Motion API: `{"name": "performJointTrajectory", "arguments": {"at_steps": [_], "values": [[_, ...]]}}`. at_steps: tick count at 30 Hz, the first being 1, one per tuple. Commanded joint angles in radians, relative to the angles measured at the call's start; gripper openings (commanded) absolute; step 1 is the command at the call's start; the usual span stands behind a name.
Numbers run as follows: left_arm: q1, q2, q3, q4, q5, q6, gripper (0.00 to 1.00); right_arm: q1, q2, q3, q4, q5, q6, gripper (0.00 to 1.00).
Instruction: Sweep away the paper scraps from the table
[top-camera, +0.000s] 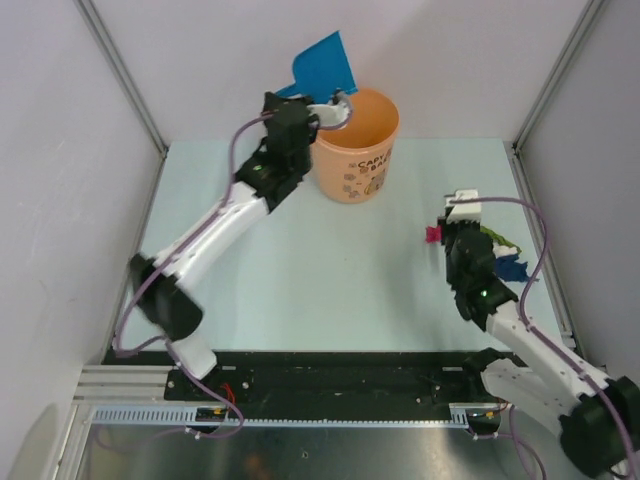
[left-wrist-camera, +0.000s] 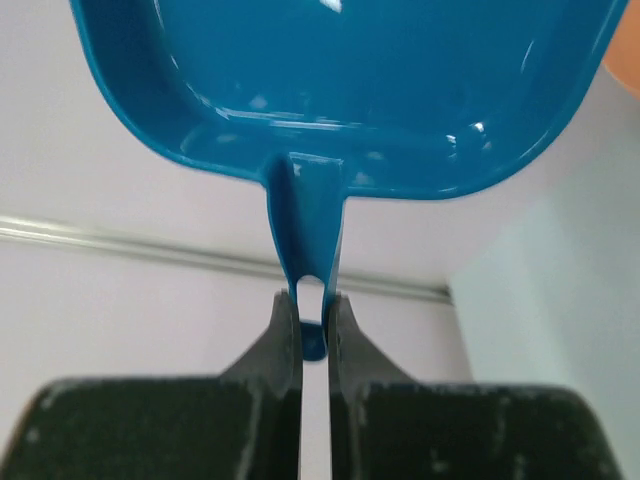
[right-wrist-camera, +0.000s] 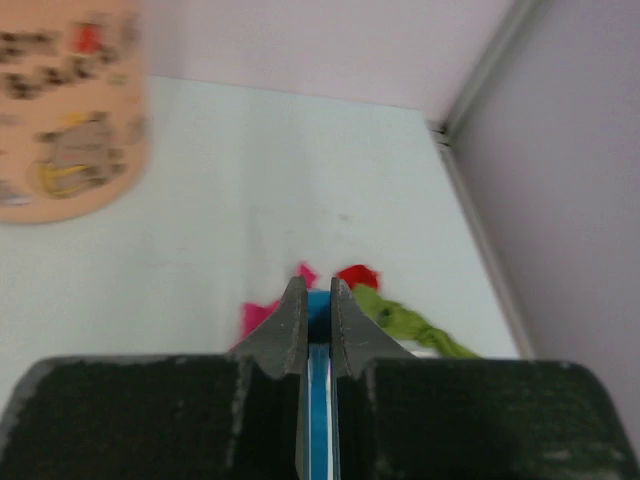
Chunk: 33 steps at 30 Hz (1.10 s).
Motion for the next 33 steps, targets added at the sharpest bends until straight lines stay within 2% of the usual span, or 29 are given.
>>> {"name": "performJointTrajectory", "arguments": {"at_steps": [1, 4, 8, 13, 17, 25, 28, 33], "values": [[0.001, -0.255, -0.200, -0.429, 0.199, -0.442, 0.00, -0.297, 0.106, 0.046, 0.190, -0.380, 0.068, 0.00], [0.004, -0.347, -0.370, -0.541, 0.337, -0.542, 0.00, -0.358, 0.226, 0.088, 0.241, -0.480, 0.067, 0.00], [0.004, -0.411, -0.556, -0.609, 0.474, -0.616, 0.00, -0.421, 0.358, 0.147, 0.281, -0.658, 0.087, 0.00], [0.018, -0.407, -0.736, -0.615, 0.557, -0.669, 0.00, -0.422, 0.515, 0.227, 0.247, -0.629, 0.041, 0.00], [0.035, -0.367, -0.801, -0.613, 0.584, -0.688, 0.00, -0.402, 0.589, 0.251, 0.183, -0.598, 0.033, 0.00], [0.047, -0.333, -0.858, -0.613, 0.632, -0.694, 0.00, -0.212, 0.629, 0.250, 0.046, -0.563, 0.102, 0.00], [0.047, -0.329, -0.869, -0.613, 0.637, -0.691, 0.00, -0.142, 0.574, 0.247, -0.004, -0.612, 0.174, 0.00], [0.048, -0.323, -0.893, -0.613, 0.644, -0.683, 0.00, 0.068, 0.458, 0.224, -0.083, -0.590, 0.240, 0.00]]}}
